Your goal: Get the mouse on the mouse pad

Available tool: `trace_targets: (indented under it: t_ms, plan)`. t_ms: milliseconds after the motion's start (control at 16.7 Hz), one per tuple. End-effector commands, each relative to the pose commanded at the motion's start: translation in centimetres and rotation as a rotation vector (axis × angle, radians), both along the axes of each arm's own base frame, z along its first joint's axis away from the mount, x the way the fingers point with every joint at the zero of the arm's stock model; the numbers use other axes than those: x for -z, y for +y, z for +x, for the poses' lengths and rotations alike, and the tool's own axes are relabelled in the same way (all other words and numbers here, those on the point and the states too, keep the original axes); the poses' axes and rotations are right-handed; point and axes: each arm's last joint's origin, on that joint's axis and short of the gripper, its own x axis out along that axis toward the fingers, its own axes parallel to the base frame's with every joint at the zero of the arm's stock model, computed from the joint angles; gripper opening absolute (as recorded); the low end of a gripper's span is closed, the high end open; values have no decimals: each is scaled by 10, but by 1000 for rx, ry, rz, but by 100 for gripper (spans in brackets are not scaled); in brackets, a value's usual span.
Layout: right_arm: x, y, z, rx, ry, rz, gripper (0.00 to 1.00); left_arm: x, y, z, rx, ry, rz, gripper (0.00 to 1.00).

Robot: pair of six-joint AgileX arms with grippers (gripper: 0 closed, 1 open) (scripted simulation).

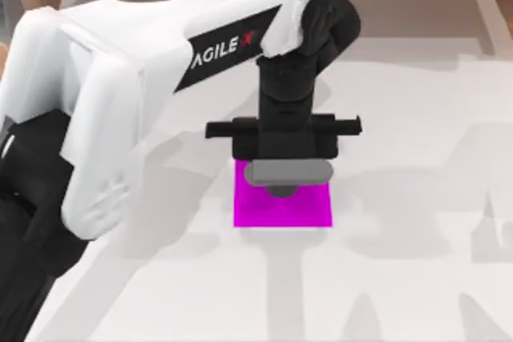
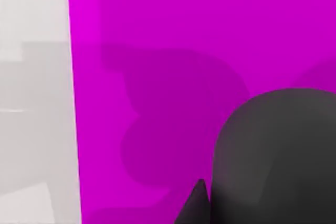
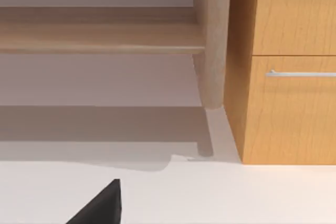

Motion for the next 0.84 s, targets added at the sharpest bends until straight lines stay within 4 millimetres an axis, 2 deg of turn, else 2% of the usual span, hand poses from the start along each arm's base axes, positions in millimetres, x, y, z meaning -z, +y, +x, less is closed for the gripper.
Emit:
trace_targets:
  t_ms: [480,840]
  plan:
    - [0,0,0,0,0,0,100,0,0,0,0,0,0,98]
    - [0,0,0,0,0,0,100,0,0,0,0,0,0,100]
